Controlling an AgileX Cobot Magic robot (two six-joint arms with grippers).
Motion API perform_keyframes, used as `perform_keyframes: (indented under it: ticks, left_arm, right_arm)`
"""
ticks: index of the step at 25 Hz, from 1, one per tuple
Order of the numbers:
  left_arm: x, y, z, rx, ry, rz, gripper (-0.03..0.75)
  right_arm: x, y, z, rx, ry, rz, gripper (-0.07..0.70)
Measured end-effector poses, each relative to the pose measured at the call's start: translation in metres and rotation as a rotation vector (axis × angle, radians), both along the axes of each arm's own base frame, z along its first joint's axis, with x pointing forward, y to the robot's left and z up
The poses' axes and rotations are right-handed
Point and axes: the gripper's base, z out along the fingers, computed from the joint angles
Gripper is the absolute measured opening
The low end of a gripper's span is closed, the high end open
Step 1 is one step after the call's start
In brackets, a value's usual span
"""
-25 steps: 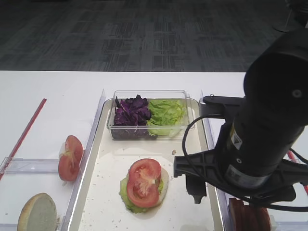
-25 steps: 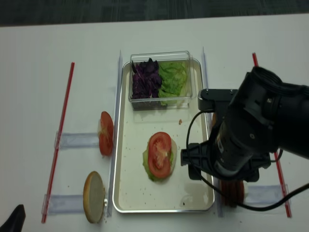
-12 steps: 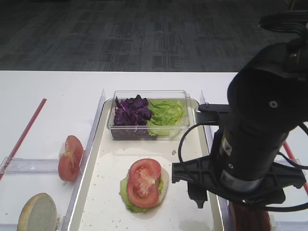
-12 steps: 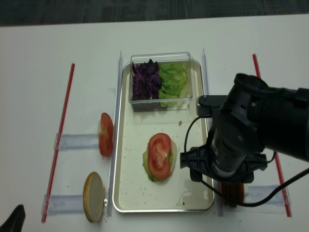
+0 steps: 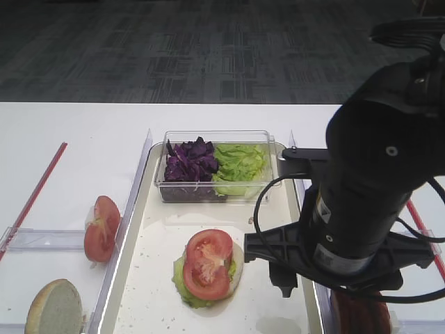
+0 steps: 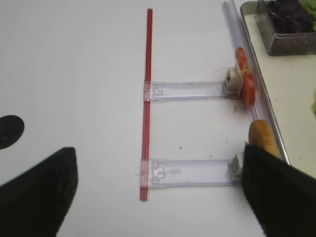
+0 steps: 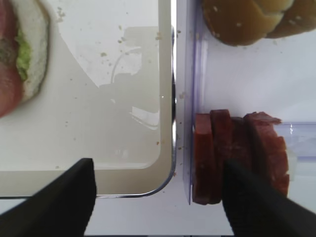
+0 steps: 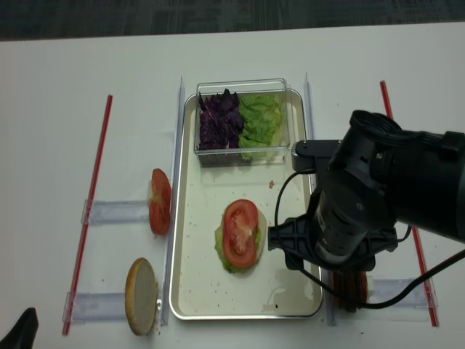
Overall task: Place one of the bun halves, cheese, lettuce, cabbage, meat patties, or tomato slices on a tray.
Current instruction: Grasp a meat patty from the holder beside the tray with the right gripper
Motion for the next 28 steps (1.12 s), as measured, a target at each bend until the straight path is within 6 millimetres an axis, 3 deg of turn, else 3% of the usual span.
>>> perform_keyframes:
  ticks: [11,28]
  left_arm:
    - [0.000,0.000,0.000,0.000,0.000,0.000,0.618]
    - [0.000,0.000,0.000,0.000,0.000,0.000,0.618]
  right_arm:
    - [-0.008,-0.004,-0.022,0.005,0.038,0.003,0.544]
    - [-0.008,-0.007,-0.025,-0.005,0.025,0.008,0.372]
